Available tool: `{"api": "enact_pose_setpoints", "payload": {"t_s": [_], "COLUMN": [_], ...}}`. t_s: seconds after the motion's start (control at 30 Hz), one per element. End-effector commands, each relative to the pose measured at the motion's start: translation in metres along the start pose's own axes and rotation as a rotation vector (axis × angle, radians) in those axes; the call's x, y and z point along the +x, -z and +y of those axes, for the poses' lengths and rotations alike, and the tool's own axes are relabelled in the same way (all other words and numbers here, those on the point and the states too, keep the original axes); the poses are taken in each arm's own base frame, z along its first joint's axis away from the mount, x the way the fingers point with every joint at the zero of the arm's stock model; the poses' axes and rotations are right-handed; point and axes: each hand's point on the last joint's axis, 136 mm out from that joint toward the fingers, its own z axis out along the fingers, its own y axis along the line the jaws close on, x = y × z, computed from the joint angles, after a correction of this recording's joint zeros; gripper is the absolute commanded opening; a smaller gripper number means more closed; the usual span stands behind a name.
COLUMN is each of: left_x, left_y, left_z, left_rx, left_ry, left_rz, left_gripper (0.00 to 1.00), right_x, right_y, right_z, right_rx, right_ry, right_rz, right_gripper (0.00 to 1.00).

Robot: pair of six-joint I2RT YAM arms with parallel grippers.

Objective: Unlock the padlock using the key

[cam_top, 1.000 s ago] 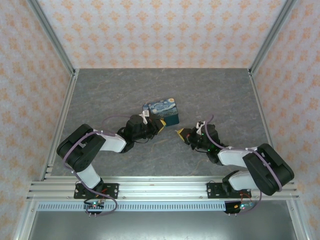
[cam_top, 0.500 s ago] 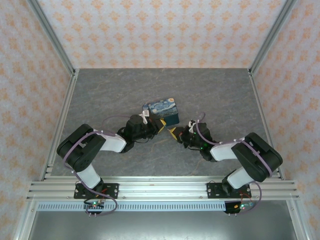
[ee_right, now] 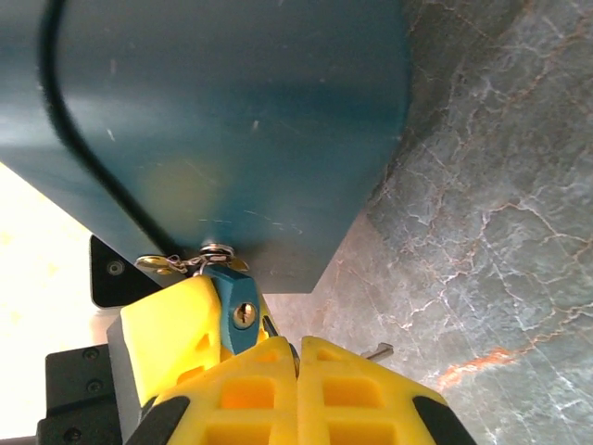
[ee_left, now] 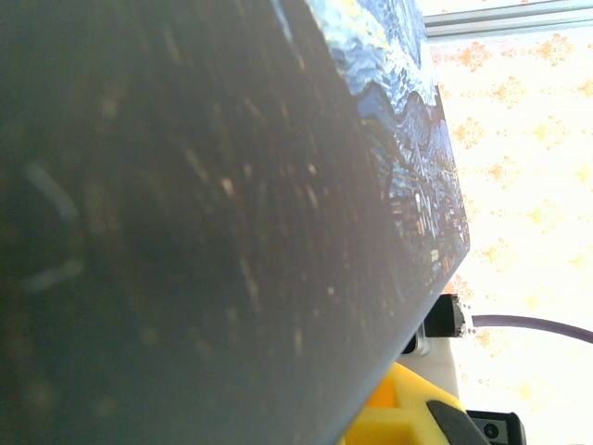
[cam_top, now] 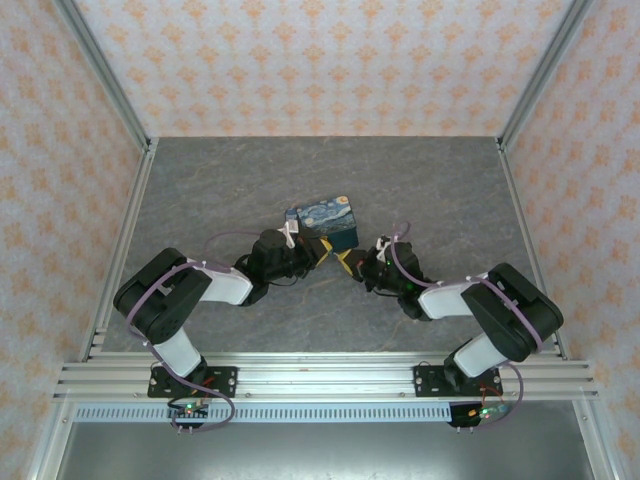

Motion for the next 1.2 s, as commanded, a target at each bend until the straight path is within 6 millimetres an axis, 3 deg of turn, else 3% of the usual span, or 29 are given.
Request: {"api": "enact_pose_setpoints", "payload": {"t_s": [0.0, 1.17], "left_x": [-0.0068, -0.0084], "left_y": [-0.0004, -0.0039], "left_z": [-0.0114, -0.0159], "left_rx": [0.049, 0.076], "left_ry": [-0.011, 0.025], "left_rz": [-0.023, -0.030], "left_gripper": [0.00, 0.00], "right_x": [-0.0037, -0.0045], "right_y": [-0.0045, -0.0138], "right_z": [0.0215, 0.0306], "right_rx": [-0.058, -0.086], "right_ry": [0.021, 0.003], "right_rz": [-0.014, 0.002], "right_gripper": [0.00, 0.00]}}
